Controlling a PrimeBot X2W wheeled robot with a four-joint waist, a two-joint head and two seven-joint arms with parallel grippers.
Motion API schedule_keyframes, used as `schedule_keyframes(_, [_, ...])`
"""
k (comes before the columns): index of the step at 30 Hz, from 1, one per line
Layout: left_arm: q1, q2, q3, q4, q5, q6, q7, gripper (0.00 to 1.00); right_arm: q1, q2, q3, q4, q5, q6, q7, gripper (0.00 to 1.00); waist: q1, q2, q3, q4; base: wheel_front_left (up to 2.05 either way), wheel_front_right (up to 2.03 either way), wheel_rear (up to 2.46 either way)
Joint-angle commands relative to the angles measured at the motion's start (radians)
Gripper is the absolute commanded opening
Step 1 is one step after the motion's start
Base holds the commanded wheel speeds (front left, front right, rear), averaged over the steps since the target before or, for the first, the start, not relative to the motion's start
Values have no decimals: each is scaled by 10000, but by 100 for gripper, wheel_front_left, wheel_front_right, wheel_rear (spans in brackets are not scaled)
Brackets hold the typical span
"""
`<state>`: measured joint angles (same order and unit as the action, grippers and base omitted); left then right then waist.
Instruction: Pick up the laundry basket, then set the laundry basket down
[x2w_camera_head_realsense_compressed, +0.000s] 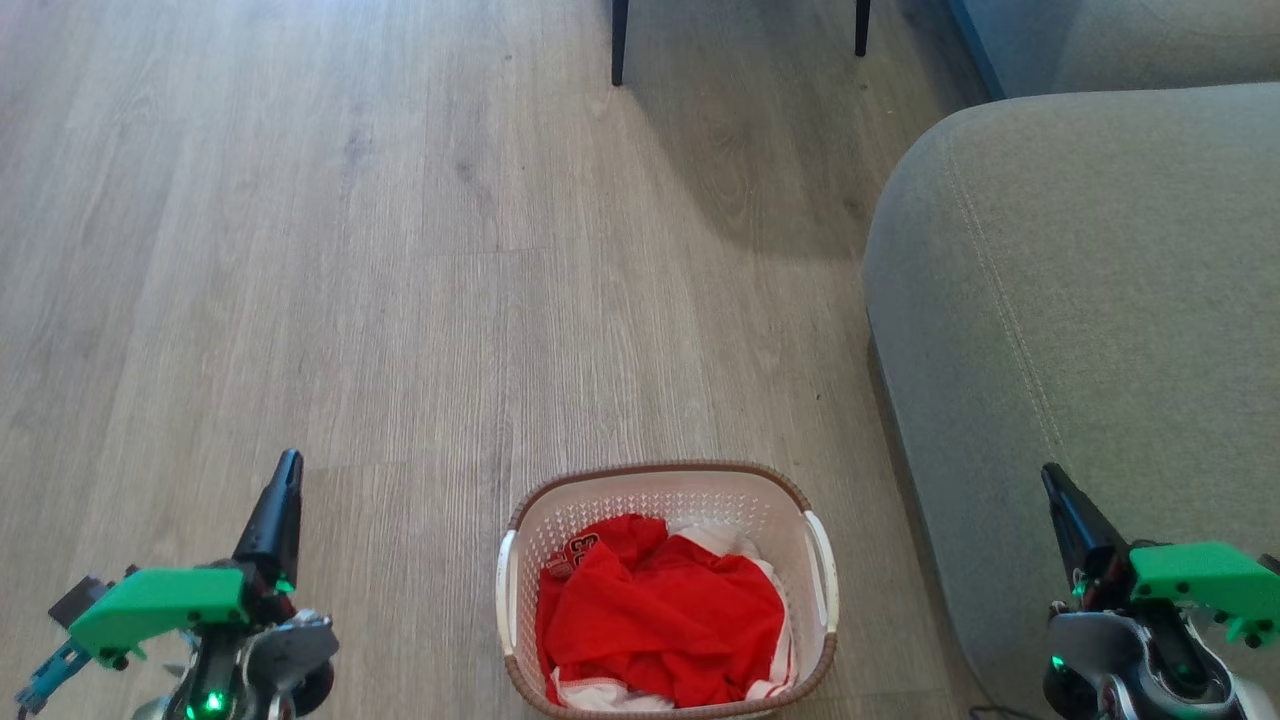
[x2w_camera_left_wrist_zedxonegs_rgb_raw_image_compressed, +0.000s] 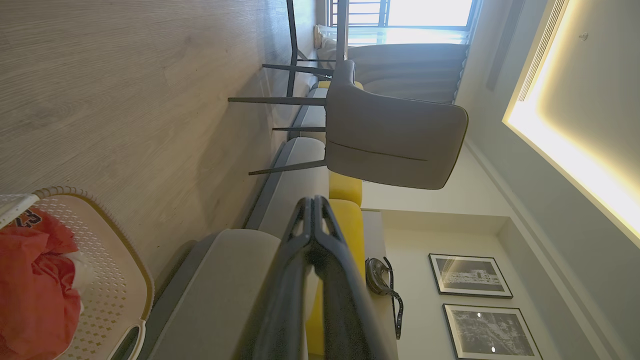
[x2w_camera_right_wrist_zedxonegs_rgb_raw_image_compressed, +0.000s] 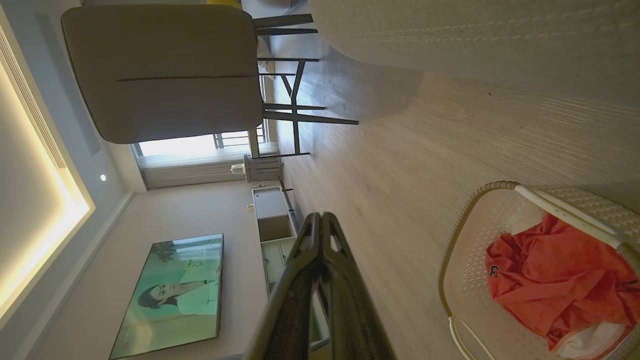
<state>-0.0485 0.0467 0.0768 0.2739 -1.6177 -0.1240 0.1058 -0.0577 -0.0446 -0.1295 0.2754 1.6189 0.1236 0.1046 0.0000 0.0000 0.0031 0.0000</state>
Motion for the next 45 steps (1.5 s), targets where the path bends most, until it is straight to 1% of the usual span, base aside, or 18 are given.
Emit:
schedule_keyframes(1, [-595, 48, 363, -289, 86, -67, 69, 0, -502, -68, 163, -307, -98, 71, 81, 0, 0, 0, 0, 0, 0, 0, 0])
schedule_keyframes(31, [-595, 43, 370, -289, 92, -67, 75, 0, -503, -64, 156, -307, -104, 71, 87, 0, 0, 0, 0, 0, 0, 0, 0])
schedule_keyframes(32, [-2, -4, 5, 4, 2, 2, -4, 100, -2, 4, -6, 3, -2, 0, -3, 100, 0, 0, 0, 0, 0, 0, 0])
schedule_keyframes(35, [181, -17, -35, 360, 8, 11, -20, 100, 132, 51, 32, 355, -11, 0, -21, 100, 0, 0, 4, -1, 0, 0, 0])
schedule_keyframes(45, [87, -13, 14, 203, 168, 5, -314, 100, 51, 42, 57, 160, -247, 6, -315, 100, 0, 0, 43, 1, 0, 0, 0])
